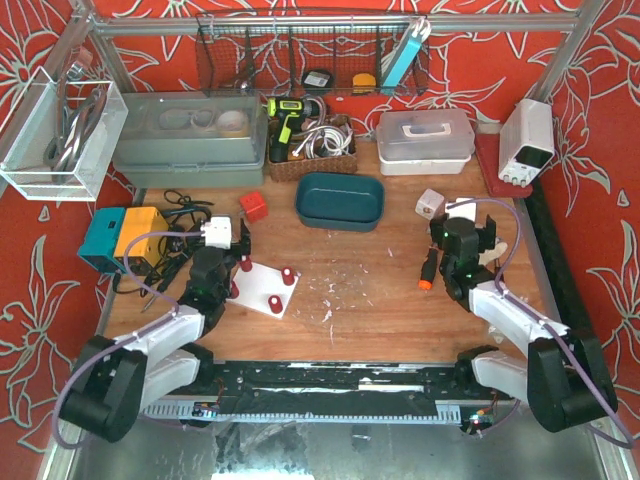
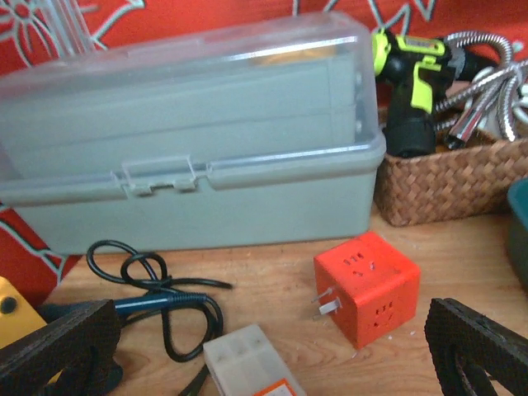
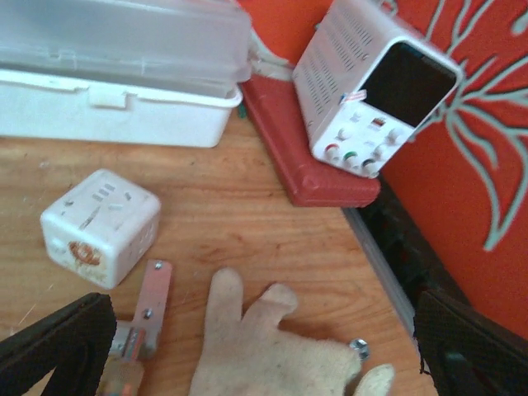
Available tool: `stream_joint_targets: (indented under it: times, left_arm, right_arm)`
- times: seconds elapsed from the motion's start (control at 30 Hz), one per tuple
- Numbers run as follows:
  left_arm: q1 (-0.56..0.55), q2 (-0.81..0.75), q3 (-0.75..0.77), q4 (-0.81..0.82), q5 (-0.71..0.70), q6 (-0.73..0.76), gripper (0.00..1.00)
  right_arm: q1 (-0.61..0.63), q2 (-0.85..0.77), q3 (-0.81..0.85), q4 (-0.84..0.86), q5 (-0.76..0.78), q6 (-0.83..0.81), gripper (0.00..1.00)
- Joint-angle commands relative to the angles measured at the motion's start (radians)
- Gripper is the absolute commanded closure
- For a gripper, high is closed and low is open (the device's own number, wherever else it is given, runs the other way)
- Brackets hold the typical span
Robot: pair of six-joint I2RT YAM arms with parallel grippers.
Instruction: Install the large spring
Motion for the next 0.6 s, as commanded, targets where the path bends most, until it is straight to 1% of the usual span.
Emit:
stream_joint_targets:
  times: [0.0, 0.03, 0.1, 0.2, 0.23, 0.33, 0.37, 0.57]
  left_arm:
    - [0.063, 0.091, 0.038, 0.026, 0.114, -0.039, 0.00]
    - [0.073, 0.109, 0.038, 0.024, 0.128, -0.039, 0.00]
    - [0.090, 0.136, 0.030, 0.027, 0.171, -0.053, 0.00]
    - [0.114, 0.150, -0.004, 0.071, 0.222, -0.074, 0.00]
    - [0.123, 0.151, -0.017, 0.091, 0.234, -0.083, 0.00]
    - [0.145, 0.163, -0.034, 0.131, 0.294, -0.107, 0.00]
    - [0.151, 0.174, -0.042, 0.154, 0.311, -0.112, 0.00]
    - [0.189, 0.235, -0.092, 0.311, 0.382, -0.133, 0.00]
  right_arm:
    - [-0.027, 0.037, -0.054, 0.113, -0.110, 0.018, 0.01]
    - [-0.030, 0.053, -0.060, 0.134, -0.115, 0.017, 0.01]
    - [-0.034, 0.058, -0.044, 0.107, -0.145, 0.008, 0.01]
    - [-0.036, 0.059, -0.054, 0.128, -0.180, -0.009, 0.01]
    - [-0.036, 0.057, -0.052, 0.116, -0.184, -0.002, 0.01]
    - [-0.036, 0.053, -0.026, -0.002, -0.242, 0.020, 0.01]
    - [-0.036, 0.058, -0.037, -0.001, -0.260, 0.023, 0.01]
    - [-0.036, 0.111, -0.142, 0.197, -0.246, -0.003, 0.01]
